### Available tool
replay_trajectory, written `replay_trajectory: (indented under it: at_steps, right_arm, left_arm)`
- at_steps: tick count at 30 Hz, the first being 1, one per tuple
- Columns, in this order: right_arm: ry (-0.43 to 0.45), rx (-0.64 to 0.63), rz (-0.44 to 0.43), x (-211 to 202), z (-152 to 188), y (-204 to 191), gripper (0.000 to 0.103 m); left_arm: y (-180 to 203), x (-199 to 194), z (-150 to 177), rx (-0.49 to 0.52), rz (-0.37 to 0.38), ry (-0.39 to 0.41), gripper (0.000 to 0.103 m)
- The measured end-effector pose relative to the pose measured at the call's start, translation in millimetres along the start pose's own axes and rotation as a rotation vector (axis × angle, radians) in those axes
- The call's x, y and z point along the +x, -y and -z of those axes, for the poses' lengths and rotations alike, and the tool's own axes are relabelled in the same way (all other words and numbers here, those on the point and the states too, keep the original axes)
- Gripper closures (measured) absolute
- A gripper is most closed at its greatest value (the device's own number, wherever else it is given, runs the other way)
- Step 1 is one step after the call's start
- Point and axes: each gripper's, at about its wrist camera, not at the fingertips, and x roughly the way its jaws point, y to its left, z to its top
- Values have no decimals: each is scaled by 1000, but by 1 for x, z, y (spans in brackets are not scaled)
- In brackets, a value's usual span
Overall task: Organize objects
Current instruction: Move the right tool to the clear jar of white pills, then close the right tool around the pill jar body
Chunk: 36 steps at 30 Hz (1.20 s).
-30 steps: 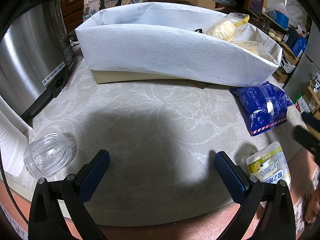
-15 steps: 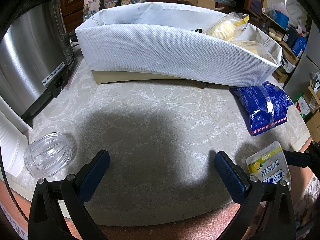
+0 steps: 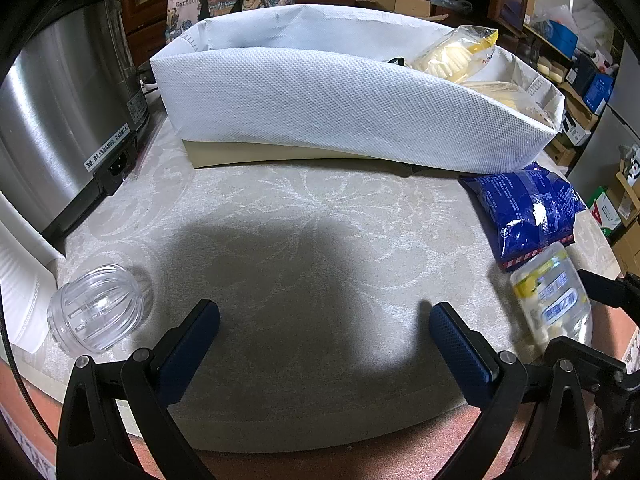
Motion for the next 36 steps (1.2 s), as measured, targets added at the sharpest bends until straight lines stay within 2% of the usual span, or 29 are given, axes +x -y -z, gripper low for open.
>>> replay_trajectory:
  at_steps: [8, 13, 36]
  right_arm:
    - [-35, -75, 48, 6, 2, -13, 11]
    - [-80, -181, 108, 15, 4, -26, 0]
    - [-91, -146, 138, 20, 0, -18, 0]
  left_arm:
    - [0, -1, 1, 0, 0, 0, 1]
    - [0, 0, 0, 0, 0, 0, 1]
    - [0, 0, 0, 1, -1, 0, 0]
